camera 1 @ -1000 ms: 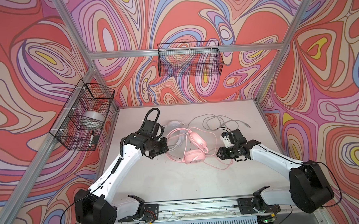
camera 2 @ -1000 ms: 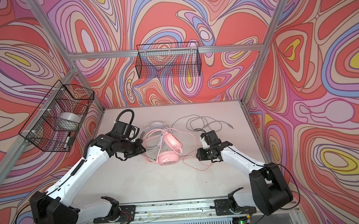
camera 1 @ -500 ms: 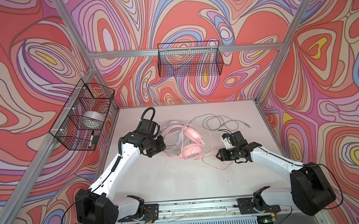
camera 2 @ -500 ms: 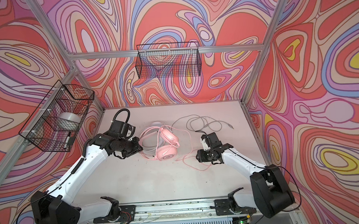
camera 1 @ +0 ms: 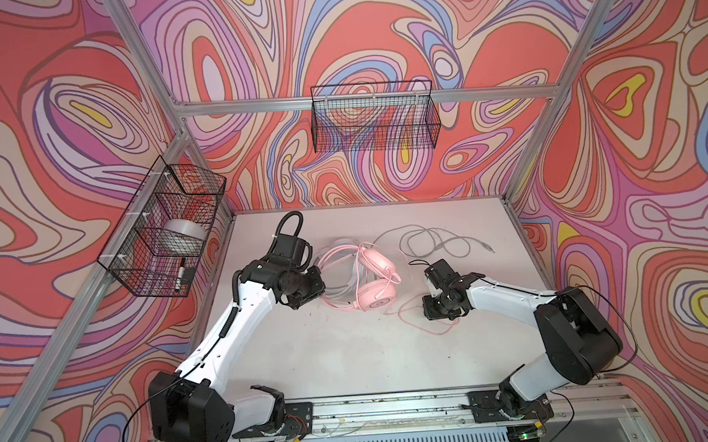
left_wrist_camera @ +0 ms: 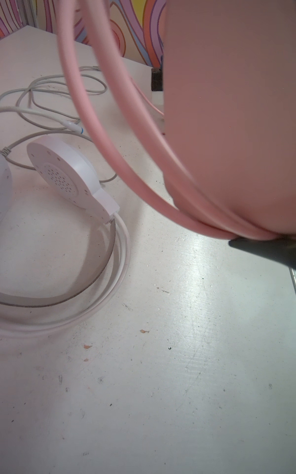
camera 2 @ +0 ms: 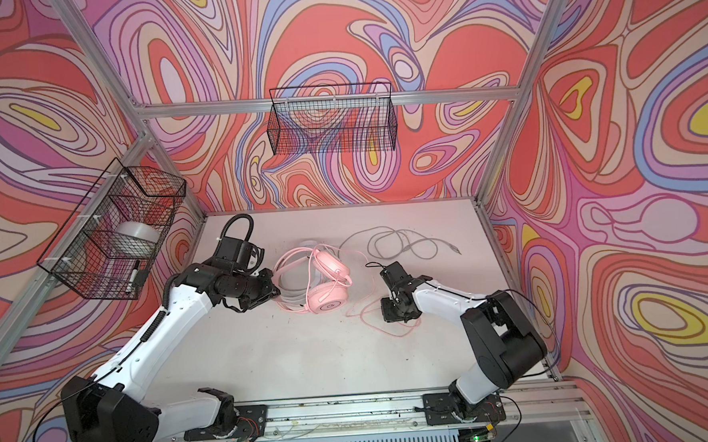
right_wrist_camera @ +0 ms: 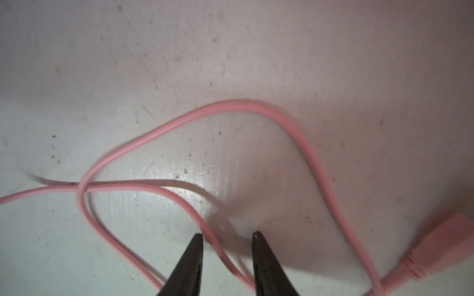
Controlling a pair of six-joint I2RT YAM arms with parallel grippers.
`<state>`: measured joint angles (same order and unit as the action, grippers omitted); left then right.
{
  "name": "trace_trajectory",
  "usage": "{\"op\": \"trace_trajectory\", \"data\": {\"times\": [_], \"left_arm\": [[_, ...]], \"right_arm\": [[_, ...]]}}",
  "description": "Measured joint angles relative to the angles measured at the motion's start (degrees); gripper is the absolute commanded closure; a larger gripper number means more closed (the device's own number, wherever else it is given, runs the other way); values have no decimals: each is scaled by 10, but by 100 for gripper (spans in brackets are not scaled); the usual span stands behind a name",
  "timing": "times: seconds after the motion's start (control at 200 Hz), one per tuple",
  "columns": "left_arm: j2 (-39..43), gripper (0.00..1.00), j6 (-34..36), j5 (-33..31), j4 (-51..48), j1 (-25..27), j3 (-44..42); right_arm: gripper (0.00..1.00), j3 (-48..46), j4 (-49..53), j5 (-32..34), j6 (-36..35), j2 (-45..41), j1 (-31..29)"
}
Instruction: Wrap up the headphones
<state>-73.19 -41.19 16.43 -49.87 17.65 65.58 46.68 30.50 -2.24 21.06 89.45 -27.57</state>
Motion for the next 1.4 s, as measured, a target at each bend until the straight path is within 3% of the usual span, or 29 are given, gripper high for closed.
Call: {"op": "trace_trajectory", "data": {"times": [0.155,0.426,0.641,0.987,1.397], "left_arm": [[0,100,0,0,0,-6,0],[0,100,0,0,0,-10,0],[0,100,-10,-3,0,-13,0],[-13,100,-43,-37,1,-17,14],[-39,100,-75,-62,4,-20,41]], "right_arm": [[76,14,6,22,11,15,-7],[100,28,21,44,6,27,-26],[100,14,19,35,-12,4,-38],[100,-2,2,-91,-91,-188,-49],[100,42,70,-188,-180,-245,-71]]}}
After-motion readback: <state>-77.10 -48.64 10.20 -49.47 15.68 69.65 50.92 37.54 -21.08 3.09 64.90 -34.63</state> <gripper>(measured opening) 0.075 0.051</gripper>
